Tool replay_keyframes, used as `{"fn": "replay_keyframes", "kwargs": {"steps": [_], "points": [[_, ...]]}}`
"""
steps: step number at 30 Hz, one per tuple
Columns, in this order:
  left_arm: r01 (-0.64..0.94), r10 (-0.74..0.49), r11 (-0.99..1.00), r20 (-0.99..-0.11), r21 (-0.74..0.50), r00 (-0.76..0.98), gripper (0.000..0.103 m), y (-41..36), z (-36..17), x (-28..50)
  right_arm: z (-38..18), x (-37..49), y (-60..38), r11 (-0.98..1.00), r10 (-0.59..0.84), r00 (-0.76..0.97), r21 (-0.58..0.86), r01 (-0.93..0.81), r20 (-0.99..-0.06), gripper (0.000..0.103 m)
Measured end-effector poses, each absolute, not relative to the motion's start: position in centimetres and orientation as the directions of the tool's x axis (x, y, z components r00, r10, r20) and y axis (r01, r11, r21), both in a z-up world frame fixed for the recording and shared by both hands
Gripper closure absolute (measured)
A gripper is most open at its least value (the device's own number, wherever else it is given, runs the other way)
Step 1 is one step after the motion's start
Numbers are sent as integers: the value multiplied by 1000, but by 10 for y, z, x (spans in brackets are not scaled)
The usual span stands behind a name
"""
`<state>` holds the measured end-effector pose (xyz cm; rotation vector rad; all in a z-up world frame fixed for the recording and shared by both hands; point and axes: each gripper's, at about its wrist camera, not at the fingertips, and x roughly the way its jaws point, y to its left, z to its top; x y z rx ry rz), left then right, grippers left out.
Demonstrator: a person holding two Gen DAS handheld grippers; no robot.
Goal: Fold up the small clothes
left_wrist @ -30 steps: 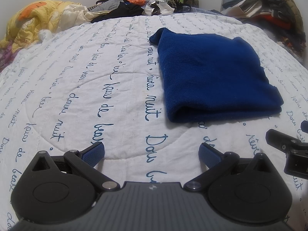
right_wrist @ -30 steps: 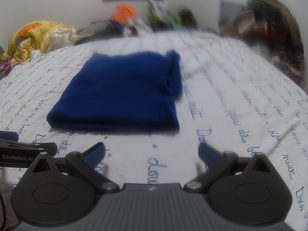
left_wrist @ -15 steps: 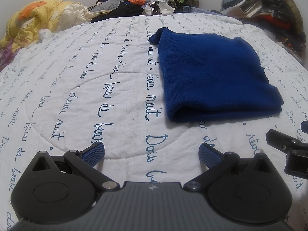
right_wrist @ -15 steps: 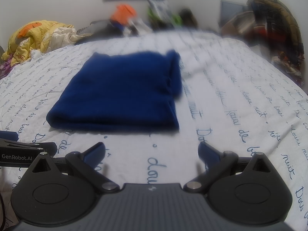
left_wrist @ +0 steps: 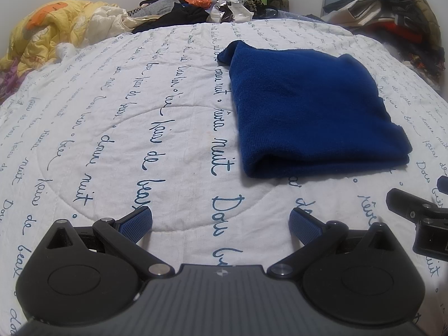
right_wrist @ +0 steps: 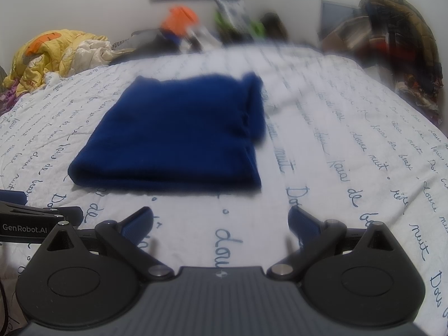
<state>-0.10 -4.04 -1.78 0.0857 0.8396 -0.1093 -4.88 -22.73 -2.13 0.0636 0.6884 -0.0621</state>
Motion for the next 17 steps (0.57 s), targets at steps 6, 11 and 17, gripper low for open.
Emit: {"fn": "replay_keyframes", "kwargs": {"steps": [6,11,17], "points": [[130,-62,991,-745,34,664,0,-40,-18,-1,-21,-49,-227,996,-36,771,38,78,-636,0],[136,-70,990,-743,29,665,0,-40,-15,-2,-21,-49,-227,996,-36,770,38,79,-637,0],[140,-72,990,-731,33,679,0,-37,-13,-2,-22,-49,-229,996,-34,772,38,76,-635,0]]}}
